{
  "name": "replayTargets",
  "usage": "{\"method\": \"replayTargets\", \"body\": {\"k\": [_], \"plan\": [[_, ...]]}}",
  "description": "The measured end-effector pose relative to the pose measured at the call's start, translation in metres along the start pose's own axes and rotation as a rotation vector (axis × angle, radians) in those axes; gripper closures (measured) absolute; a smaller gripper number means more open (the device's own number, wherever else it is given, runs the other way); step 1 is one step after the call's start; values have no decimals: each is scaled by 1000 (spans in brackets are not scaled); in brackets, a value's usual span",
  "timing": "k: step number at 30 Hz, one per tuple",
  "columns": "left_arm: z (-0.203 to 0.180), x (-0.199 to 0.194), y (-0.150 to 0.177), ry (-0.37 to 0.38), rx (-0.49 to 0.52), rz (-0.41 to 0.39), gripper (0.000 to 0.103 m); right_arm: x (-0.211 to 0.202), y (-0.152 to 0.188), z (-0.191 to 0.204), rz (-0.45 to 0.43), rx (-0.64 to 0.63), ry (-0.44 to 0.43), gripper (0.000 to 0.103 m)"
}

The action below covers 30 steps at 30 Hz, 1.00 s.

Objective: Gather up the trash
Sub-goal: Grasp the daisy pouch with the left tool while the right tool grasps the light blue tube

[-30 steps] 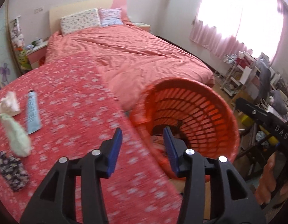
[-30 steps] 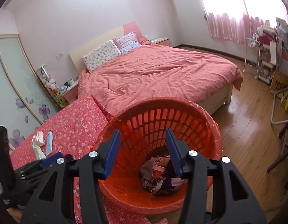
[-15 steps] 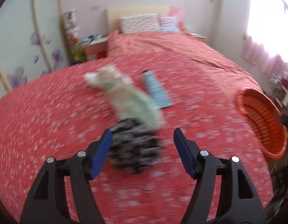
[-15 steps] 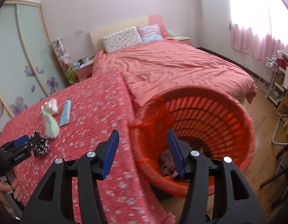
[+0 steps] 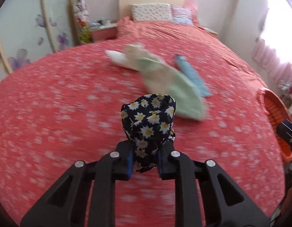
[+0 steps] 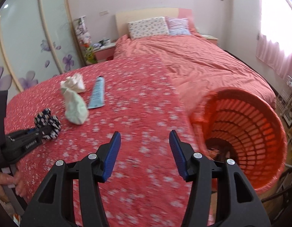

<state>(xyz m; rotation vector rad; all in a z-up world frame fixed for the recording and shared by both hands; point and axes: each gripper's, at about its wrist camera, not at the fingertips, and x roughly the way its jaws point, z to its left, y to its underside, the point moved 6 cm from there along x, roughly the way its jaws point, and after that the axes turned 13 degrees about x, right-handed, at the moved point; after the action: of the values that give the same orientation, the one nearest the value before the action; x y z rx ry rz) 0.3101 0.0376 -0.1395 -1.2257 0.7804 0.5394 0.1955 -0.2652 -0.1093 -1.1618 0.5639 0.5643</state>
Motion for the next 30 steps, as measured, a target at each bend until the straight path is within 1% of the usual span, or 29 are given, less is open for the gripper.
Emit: {"method": "replayTargets", "body": {"k": [4, 5, 7, 9, 13, 16, 20, 22, 24, 27, 30], "plan": [[59, 5, 6, -110, -80, 21, 83, 21, -2, 27, 34, -9, -39, 49], [71, 9, 8, -125, -103, 31, 82, 29, -4, 36, 46, -5, -51, 50], [85, 16, 13, -107, -140, 45, 79, 42, -8, 49, 66, 2, -65, 53], [86, 16, 14, -100, -130, 24, 78, 56, -15, 63, 82, 10, -74, 57], [82, 17, 14, -89, -117, 23, 75, 86, -31, 86, 101, 23, -65, 59], [83, 18, 15, -83, -119, 21, 75, 110, -39, 104, 117, 1, -34, 59], [85, 23, 14, -75, -126, 19, 75, 137, -46, 118, 139, -36, 34, 59], [86, 23, 14, -71, -130, 17, 75, 144, -45, 119, 152, -49, 62, 62], [88, 22, 16, -67, -133, 15, 75, 144, -45, 117, 132, -68, 84, 70], [90, 21, 17, -61, -137, 12, 74, 136, -39, 110, 120, -72, 92, 72], [92, 19, 19, -54, -143, 9, 74, 118, -29, 92, 119, -61, 91, 72]]}}
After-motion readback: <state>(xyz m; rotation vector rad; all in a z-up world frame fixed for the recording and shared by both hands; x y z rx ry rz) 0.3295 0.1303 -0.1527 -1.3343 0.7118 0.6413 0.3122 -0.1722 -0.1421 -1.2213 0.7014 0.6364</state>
